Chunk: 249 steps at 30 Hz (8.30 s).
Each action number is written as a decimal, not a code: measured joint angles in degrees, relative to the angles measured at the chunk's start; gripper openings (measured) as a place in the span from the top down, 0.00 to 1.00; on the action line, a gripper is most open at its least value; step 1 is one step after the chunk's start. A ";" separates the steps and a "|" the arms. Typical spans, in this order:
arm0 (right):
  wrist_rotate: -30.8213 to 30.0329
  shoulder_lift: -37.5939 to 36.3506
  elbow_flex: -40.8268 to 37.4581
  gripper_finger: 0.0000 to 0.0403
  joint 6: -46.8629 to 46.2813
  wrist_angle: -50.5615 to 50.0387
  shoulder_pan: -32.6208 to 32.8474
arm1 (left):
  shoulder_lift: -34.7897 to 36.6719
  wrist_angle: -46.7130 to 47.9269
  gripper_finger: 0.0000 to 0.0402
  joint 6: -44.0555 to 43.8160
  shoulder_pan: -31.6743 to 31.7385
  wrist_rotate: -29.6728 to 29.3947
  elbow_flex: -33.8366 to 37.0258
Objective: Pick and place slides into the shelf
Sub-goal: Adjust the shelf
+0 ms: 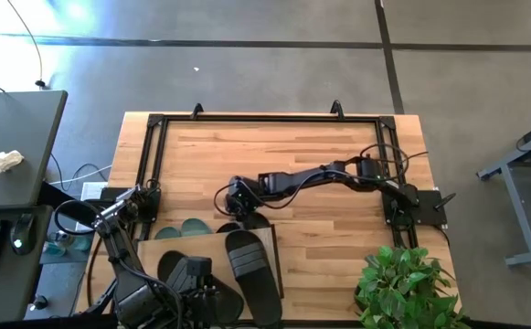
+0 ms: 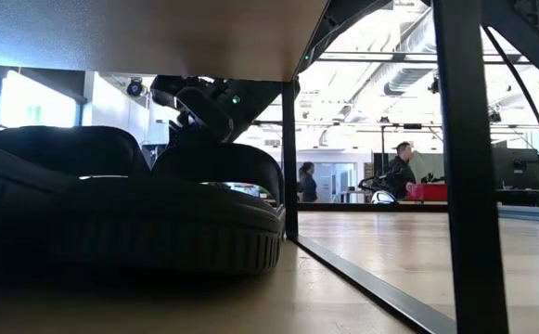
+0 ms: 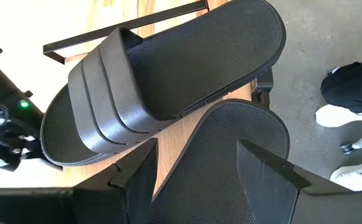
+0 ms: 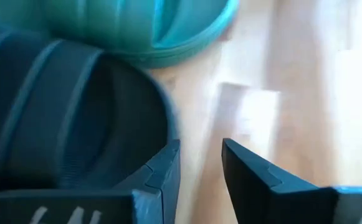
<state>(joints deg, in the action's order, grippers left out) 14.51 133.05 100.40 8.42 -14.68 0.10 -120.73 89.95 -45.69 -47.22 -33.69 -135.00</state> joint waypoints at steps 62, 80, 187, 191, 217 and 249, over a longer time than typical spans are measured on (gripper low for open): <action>2.10 -41.24 -24.79 0.96 -0.93 -16.43 -4.74 | 22.06 0.07 0.62 13.39 17.41 -16.49 12.48; 2.18 -49.92 -65.81 1.00 -18.43 39.23 -7.73 | 41.22 -26.05 0.85 13.97 41.81 2.33 54.51; -10.17 -36.26 -61.90 1.00 -21.36 50.40 15.66 | 40.94 -34.51 0.99 15.45 43.47 11.87 59.74; -11.57 -36.26 -61.88 1.00 -21.70 48.10 14.25 | 40.94 -34.51 0.99 15.45 43.47 11.85 59.74; 0.74 -17.01 -47.99 1.00 -17.89 43.89 1.73 | 40.94 -34.45 0.99 16.42 43.47 11.63 59.71; -8.92 -16.61 -46.51 1.00 -18.45 39.19 6.76 | 40.92 -34.53 0.99 17.38 43.47 11.61 59.71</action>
<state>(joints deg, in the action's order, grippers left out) 5.58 116.44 53.89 -10.02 24.51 6.85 -79.81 55.42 -28.32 -3.75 -22.09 -75.29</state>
